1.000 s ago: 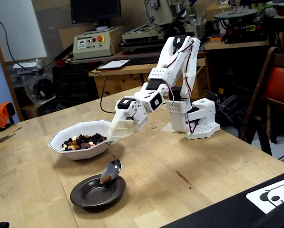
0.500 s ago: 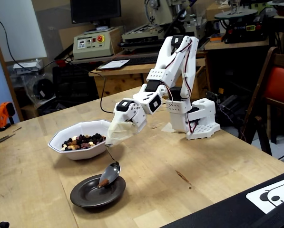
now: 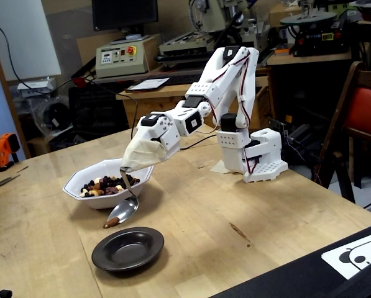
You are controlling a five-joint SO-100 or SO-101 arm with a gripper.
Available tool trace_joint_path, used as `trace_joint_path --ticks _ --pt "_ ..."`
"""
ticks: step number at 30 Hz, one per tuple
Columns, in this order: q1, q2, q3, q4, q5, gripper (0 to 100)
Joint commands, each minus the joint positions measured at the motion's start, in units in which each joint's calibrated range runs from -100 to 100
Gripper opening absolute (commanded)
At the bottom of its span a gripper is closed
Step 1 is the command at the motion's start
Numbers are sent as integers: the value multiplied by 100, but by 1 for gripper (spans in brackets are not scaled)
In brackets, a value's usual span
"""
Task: Use spoon to transfer food from the white bowl to brown plate
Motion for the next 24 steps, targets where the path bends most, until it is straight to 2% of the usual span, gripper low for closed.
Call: trace_joint_path --ticks 1,7,14,24 --pt "21 -39 -413 -18 24 2" --pt "29 -48 -413 -81 78 2" --pt "-8 -22 -413 -41 674 2" --pt "-23 -22 -413 -65 728 2"
